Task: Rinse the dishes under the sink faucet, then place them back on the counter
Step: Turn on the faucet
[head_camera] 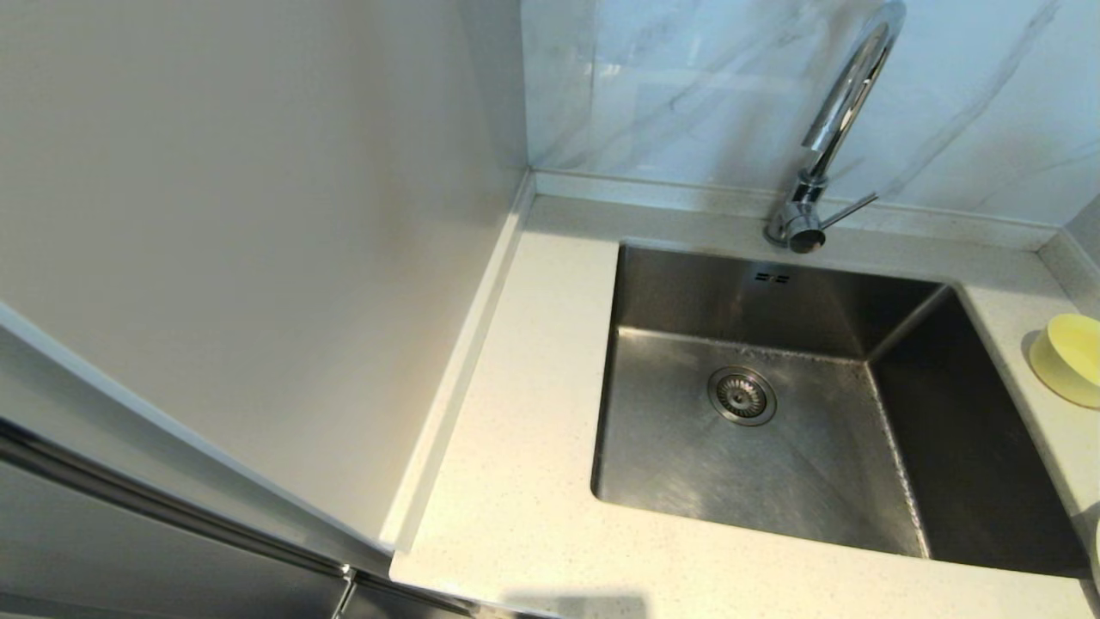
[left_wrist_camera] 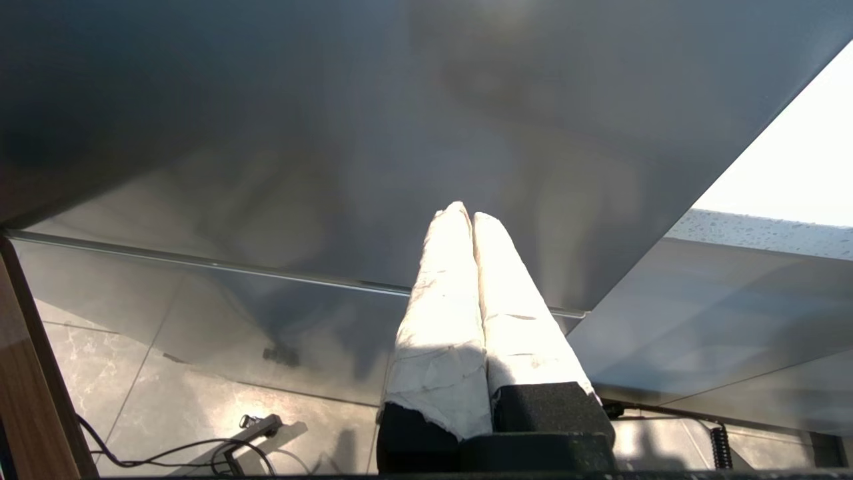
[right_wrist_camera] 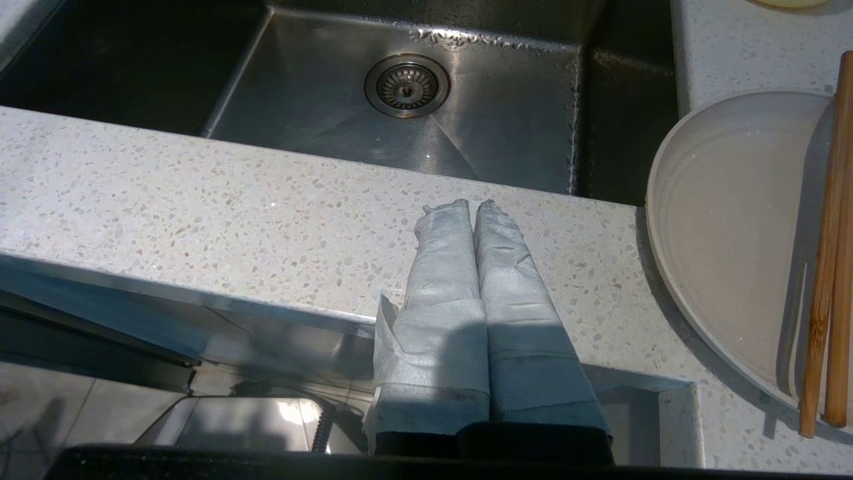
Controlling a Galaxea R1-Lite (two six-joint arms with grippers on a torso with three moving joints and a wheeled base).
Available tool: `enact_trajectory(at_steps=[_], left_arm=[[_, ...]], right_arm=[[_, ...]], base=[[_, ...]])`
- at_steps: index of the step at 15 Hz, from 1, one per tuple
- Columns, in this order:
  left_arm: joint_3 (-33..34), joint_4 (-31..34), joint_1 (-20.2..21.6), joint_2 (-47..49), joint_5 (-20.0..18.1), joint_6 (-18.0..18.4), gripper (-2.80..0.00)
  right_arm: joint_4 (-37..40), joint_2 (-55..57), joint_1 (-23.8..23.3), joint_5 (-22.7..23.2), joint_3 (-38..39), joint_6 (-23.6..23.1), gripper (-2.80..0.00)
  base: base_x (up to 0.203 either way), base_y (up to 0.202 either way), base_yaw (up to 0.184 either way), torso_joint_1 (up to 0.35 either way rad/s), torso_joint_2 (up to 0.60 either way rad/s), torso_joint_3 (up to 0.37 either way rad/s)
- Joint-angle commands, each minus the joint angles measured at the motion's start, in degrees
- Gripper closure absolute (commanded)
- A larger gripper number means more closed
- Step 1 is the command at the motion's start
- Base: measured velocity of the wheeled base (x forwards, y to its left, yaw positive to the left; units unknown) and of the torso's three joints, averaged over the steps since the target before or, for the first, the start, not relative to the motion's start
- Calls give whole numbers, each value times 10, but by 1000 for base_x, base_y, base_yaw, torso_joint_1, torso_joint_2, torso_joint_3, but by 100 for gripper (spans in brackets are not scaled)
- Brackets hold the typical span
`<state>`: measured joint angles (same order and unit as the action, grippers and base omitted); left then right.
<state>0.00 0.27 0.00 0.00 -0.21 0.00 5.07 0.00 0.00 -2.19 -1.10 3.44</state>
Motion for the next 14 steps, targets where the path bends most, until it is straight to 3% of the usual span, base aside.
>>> enact_trajectory(at_steps=[1,11,14], left_arm=[[0,0,0,0,-1,0,0],[0,0,0,0,0,0,0],[0,0,0,0,0,0,0]], right_arm=[[0,1,0,0,0,1,0],[-1,1,0,-3,0,-2,0],[28,1,-1,-6,-58,-14,0]], base=[[0,0,0,0,0,0],[0,0,0,0,0,0],[0,0,0,0,0,0]])
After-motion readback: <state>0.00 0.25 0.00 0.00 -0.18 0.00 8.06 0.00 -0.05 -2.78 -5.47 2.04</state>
